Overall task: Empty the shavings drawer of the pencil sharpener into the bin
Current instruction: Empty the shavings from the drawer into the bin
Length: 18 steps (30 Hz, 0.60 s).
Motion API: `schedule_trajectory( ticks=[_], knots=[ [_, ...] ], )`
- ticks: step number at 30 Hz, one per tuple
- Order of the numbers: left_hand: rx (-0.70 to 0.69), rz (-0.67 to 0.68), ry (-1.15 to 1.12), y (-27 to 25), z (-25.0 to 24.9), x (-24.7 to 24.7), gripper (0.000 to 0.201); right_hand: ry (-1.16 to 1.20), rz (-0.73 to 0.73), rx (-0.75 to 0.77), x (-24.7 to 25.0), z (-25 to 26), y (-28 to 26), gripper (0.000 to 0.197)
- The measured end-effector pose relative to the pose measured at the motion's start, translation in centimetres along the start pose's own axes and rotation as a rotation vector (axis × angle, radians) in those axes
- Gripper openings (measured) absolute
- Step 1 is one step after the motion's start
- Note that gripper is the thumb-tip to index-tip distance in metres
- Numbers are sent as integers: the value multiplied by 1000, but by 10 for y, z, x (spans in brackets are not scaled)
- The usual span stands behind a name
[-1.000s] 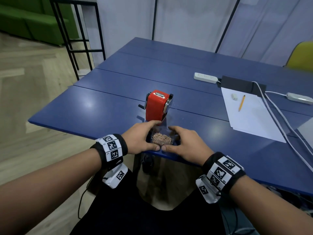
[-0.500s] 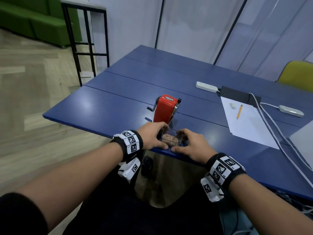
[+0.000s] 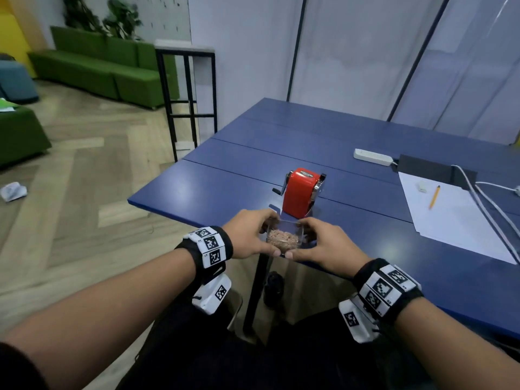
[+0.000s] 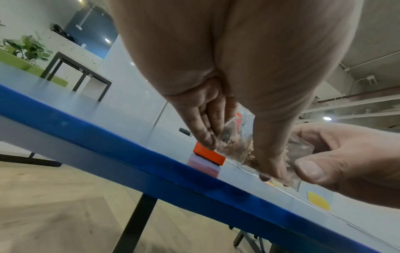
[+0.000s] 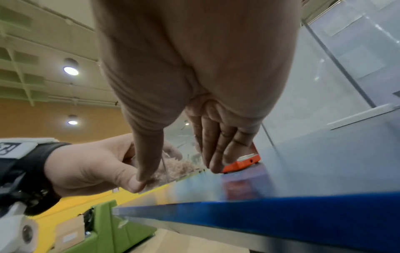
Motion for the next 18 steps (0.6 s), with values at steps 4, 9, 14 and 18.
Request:
schedule_trajectory(
  ticks=[4, 9, 14, 18],
  knots=[
    [40, -43, 23, -27, 13, 21, 76, 146, 67, 60, -13, 16, 3, 86],
    [98, -68, 39, -58, 30, 40, 79, 300, 182, 111, -38, 33, 13, 85],
    [146, -93, 18, -82, 50, 51, 75, 435, 248, 130, -65, 49, 24, 86],
    [183, -107, -29, -97, 73, 49, 72, 499, 294, 105, -91, 62, 30, 60]
  ],
)
Point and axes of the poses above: each hand's wrist, its own y-axis towards the middle knuckle, its own x-axis out of the back of the hand, z = x × y, the point moved 8 cm from there along y, towards the middle knuckle, and after that the axes turned 5 degrees about -x, right-handed, at the moved point
